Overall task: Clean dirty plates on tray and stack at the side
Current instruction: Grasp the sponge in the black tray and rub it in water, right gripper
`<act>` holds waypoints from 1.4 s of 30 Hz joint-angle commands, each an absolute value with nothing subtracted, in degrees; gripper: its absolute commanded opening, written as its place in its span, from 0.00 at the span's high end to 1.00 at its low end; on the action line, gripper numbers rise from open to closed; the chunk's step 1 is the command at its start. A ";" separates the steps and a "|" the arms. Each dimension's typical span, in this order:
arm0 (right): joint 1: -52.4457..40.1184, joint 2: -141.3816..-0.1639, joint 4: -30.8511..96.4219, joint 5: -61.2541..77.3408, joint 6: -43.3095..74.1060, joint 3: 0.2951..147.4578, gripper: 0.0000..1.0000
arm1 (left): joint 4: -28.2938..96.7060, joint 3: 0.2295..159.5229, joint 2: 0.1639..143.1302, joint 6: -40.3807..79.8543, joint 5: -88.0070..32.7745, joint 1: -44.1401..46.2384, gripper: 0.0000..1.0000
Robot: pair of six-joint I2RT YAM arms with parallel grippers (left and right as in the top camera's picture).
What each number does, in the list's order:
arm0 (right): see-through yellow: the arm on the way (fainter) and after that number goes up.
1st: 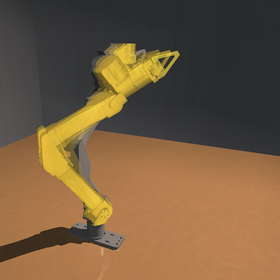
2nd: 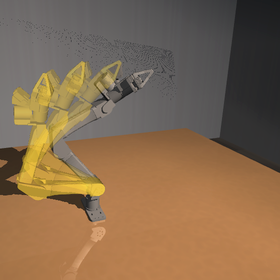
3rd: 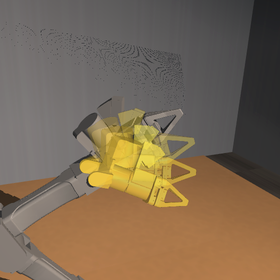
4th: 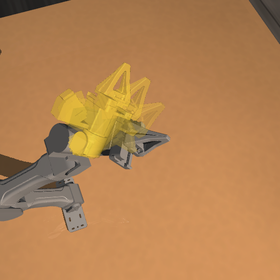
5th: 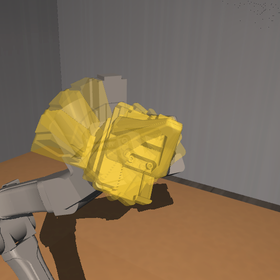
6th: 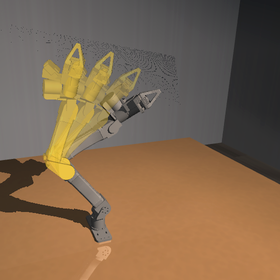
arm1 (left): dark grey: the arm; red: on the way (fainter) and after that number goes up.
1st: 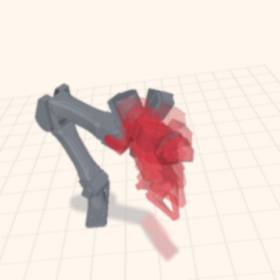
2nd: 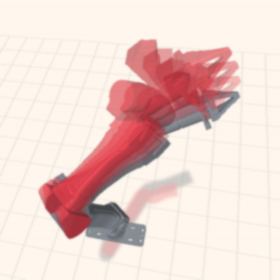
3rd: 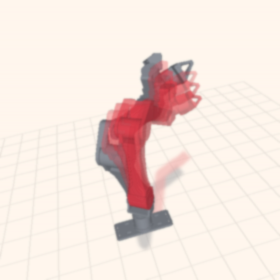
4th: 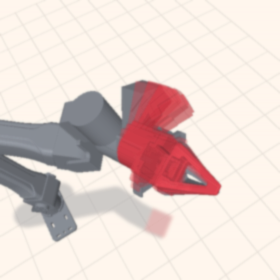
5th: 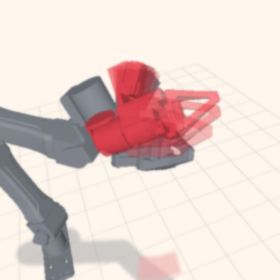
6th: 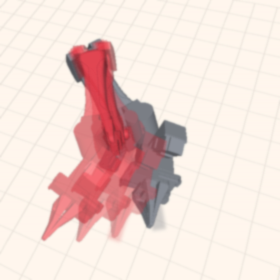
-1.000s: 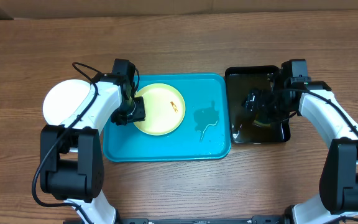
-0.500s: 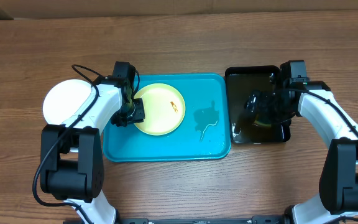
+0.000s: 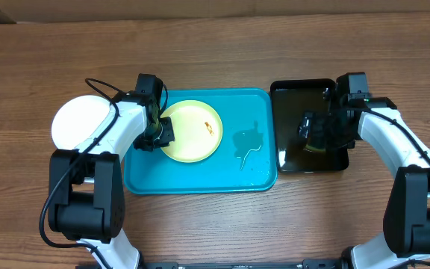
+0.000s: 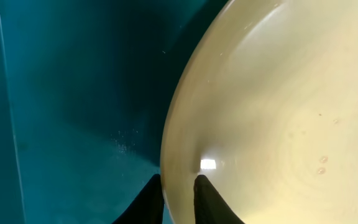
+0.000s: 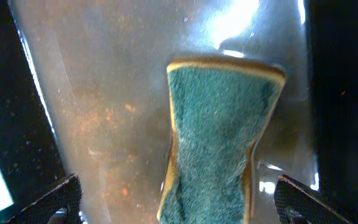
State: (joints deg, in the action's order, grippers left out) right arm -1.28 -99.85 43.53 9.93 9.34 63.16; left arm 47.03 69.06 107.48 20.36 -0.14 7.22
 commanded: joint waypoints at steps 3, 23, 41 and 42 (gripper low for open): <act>-1.61 -100.12 43.31 8.58 8.45 62.94 0.07 | 45.34 68.62 108.12 20.82 0.38 7.70 0.88; -2.61 -102.69 37.74 8.36 8.58 57.87 0.21 | 43.48 68.62 108.12 20.80 -0.01 7.70 0.95; -2.61 -102.67 30.79 5.43 8.95 57.39 0.18 | 43.44 68.62 108.12 20.80 -0.01 7.70 0.91; -2.63 -102.67 30.06 4.49 8.95 57.34 0.19 | 43.44 68.62 108.12 20.80 -0.01 7.70 0.91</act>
